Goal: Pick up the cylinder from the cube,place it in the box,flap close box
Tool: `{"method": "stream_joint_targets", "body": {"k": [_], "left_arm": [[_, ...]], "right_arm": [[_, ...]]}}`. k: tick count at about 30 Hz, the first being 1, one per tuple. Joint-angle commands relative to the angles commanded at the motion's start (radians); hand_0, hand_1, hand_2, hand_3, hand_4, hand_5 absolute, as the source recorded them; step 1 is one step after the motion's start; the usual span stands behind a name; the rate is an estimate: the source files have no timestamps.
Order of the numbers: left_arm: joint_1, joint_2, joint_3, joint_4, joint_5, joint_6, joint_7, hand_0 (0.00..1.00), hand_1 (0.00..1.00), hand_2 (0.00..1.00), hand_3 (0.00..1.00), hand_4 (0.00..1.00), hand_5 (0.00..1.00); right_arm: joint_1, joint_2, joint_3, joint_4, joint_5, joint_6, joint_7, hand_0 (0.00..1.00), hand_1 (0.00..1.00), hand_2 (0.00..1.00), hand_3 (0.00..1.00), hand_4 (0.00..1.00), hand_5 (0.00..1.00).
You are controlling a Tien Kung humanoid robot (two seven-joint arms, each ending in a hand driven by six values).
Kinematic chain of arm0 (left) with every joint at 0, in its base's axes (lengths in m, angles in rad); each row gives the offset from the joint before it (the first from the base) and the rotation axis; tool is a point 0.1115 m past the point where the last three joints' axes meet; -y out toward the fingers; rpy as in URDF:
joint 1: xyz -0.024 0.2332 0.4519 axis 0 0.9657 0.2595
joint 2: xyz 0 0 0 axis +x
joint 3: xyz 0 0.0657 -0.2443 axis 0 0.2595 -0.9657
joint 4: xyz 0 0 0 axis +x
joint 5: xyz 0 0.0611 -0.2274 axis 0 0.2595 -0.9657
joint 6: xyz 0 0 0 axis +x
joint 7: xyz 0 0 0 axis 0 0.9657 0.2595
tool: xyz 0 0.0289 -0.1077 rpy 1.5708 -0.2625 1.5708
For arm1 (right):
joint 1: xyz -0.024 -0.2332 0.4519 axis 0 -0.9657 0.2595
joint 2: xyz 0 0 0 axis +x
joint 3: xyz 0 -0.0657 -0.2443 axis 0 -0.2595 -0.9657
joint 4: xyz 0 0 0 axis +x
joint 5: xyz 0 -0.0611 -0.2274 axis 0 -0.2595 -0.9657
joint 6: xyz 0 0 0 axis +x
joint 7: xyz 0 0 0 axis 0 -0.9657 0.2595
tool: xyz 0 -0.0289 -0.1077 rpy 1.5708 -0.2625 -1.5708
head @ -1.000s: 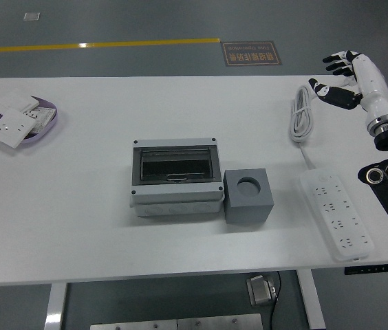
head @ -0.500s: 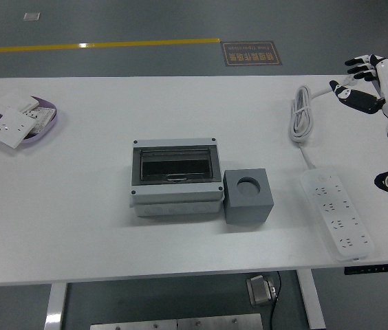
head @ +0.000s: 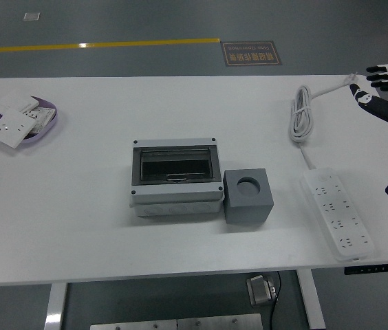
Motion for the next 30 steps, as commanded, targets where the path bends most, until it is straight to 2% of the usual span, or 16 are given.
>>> {"method": "stream_joint_targets", "body": {"k": [6, 14, 30], "left_arm": [[-0.002, -0.002, 0.011, 0.001, -0.013, 0.0, 0.0, 0.566, 0.614, 0.575, 0.598, 0.708, 0.211], [0.0, -0.009, 0.066, 0.009, -0.067, -0.001, 0.0, 0.567, 0.614, 0.575, 0.598, 0.708, 0.209], [0.012, -0.026, 0.127, 0.016, -0.12, -0.001, 0.0, 0.566, 0.614, 0.575, 0.598, 0.707, 0.208]], "right_arm": [[0.0, 0.004, -0.016, 0.004, -0.072, 0.006, -0.007, 0.706, 0.656, 0.655, 0.659, 0.791, 0.284], [0.0, 0.0, -0.009, 0.004, -0.039, 0.008, 0.007, 0.722, 0.658, 0.653, 0.661, 0.782, 0.299], [0.011, 0.011, 0.013, -0.034, 0.284, 0.044, 0.082, 0.717, 0.659, 0.656, 0.66, 0.77, 0.304]]}}
